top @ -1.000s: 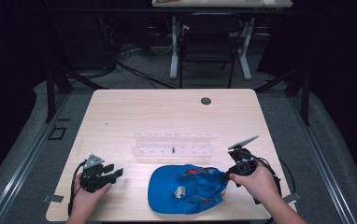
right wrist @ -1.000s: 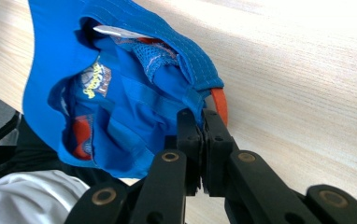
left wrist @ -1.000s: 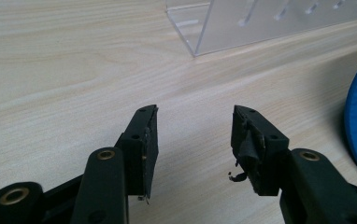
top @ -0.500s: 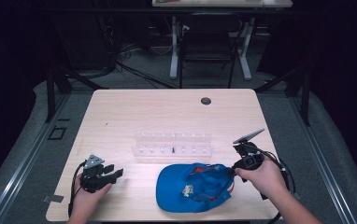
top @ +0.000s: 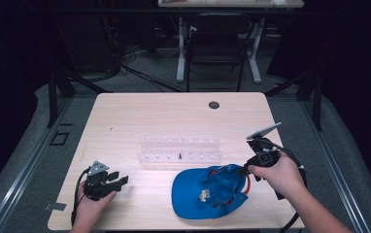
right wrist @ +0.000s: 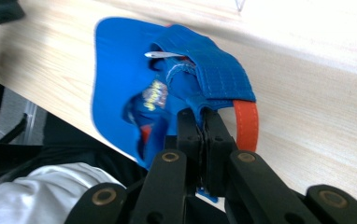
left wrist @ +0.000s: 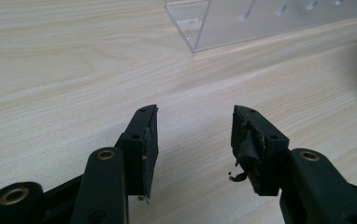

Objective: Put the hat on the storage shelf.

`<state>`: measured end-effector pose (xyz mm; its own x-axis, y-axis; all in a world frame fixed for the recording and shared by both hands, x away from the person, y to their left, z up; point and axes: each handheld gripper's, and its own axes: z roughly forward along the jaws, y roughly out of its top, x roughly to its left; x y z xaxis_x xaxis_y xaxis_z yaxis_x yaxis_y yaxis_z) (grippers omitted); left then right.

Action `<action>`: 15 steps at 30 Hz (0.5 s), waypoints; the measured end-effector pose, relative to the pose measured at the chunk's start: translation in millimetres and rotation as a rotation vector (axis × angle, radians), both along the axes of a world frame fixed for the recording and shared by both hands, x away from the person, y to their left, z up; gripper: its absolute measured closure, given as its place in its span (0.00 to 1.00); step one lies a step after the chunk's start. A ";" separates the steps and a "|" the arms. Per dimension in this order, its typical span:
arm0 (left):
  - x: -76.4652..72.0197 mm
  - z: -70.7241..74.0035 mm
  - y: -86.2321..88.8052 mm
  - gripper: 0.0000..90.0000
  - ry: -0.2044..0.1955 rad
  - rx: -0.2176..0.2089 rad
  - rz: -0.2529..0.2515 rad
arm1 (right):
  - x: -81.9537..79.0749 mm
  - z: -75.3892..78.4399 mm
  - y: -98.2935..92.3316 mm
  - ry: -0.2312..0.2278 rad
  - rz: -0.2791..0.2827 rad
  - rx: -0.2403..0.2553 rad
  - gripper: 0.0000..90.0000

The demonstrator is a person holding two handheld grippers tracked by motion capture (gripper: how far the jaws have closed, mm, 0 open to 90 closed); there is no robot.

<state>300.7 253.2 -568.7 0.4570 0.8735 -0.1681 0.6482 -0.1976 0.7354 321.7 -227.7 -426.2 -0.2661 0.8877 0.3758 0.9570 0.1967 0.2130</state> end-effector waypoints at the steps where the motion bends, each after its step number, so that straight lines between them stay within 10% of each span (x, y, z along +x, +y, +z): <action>1: 0.0 -0.1 -0.1 0.57 0.000 0.000 0.000 | 1.2 3.4 -1.3 0.006 0.014 0.003 0.97; 15: -0.1 -0.7 -1.5 0.57 -0.001 0.004 0.001 | 4.7 34.0 1.8 0.006 0.034 0.045 0.97</action>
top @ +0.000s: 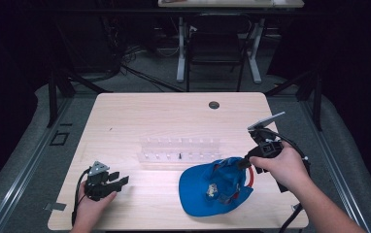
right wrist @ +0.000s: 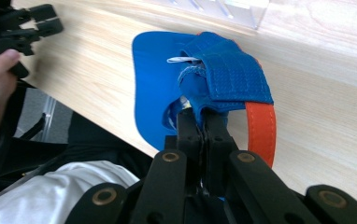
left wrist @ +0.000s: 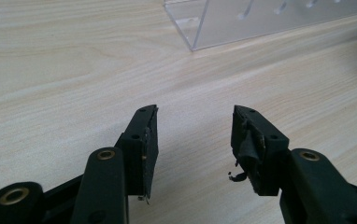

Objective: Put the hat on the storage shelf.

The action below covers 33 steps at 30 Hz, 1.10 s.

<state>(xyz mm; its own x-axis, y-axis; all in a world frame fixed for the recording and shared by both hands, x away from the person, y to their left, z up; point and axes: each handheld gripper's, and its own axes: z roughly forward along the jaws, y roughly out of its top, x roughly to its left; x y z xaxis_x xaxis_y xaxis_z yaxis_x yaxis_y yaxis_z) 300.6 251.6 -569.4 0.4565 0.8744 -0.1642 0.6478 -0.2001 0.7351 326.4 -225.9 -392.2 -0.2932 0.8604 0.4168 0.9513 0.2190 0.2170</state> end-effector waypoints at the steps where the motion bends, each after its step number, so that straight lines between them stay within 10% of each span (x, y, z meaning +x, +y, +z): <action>1: 0.0 0.0 0.0 0.57 0.001 0.001 -0.001 | 0.0 2.7 0.3 0.002 0.005 0.003 0.97; 33: -0.1 0.0 -0.1 0.57 -0.001 0.001 0.004 | 1.2 66.8 12.9 -0.017 0.015 0.130 0.98</action>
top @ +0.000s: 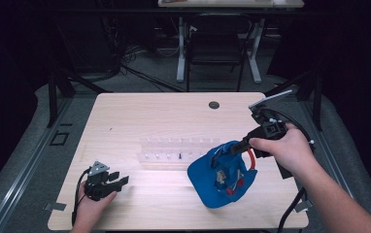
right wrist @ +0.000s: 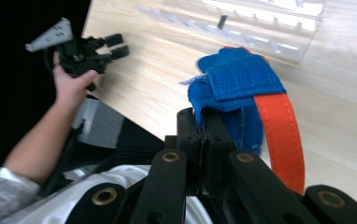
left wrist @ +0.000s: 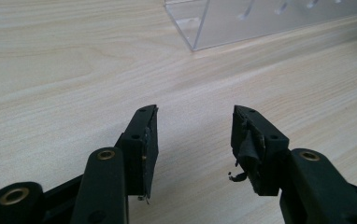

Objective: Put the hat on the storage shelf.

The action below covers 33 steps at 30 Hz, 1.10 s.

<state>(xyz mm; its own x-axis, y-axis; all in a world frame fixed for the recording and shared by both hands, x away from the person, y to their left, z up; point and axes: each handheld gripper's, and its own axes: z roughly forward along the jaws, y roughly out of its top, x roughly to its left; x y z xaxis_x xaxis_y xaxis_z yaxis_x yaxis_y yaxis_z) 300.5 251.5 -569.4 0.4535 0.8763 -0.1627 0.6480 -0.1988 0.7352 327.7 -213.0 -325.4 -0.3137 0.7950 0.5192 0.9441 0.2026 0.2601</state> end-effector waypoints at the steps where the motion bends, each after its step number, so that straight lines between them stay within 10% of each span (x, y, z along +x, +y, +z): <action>1: 0.0 0.0 0.1 0.57 0.000 0.000 0.000 | 0.7 1.2 -0.5 0.007 -0.004 0.007 0.98; 33: -0.3 -0.3 -1.6 0.57 -0.006 0.008 -0.003 | 10.2 1.9 -2.1 0.074 -0.028 0.492 0.98</action>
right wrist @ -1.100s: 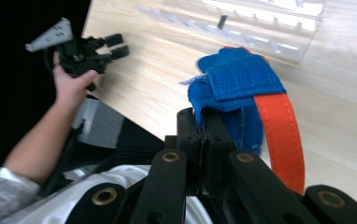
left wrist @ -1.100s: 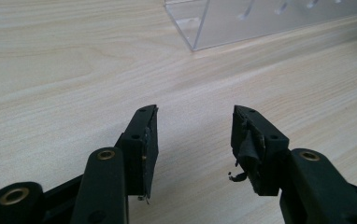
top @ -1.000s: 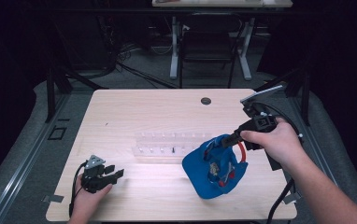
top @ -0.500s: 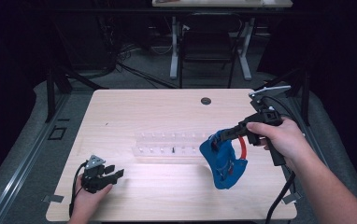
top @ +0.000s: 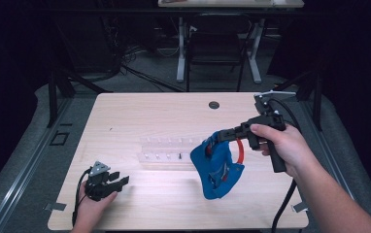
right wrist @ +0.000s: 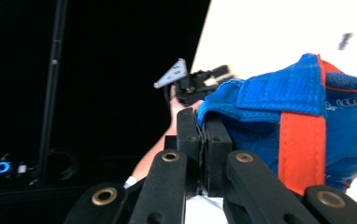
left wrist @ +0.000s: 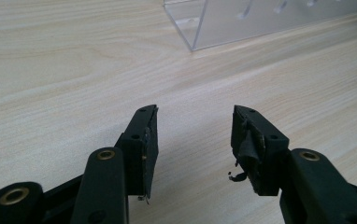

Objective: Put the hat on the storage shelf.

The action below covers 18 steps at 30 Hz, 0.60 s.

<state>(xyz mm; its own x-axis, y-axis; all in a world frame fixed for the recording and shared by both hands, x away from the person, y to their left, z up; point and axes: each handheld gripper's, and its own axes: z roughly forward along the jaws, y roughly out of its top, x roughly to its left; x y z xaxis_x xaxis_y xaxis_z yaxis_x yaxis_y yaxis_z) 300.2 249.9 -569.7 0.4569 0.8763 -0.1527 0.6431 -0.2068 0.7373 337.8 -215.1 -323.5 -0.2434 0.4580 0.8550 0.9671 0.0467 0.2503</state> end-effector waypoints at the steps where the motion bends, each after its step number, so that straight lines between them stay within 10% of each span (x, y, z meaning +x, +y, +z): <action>1: 0.0 0.0 0.0 0.57 0.000 0.000 0.000 | 0.1 0.4 1.9 -0.007 0.004 0.009 0.98; 18: -1.9 2.0 -6.9 0.57 -0.021 0.013 -0.030 | 11.5 6.9 16.0 -0.038 -0.027 0.117 0.98</action>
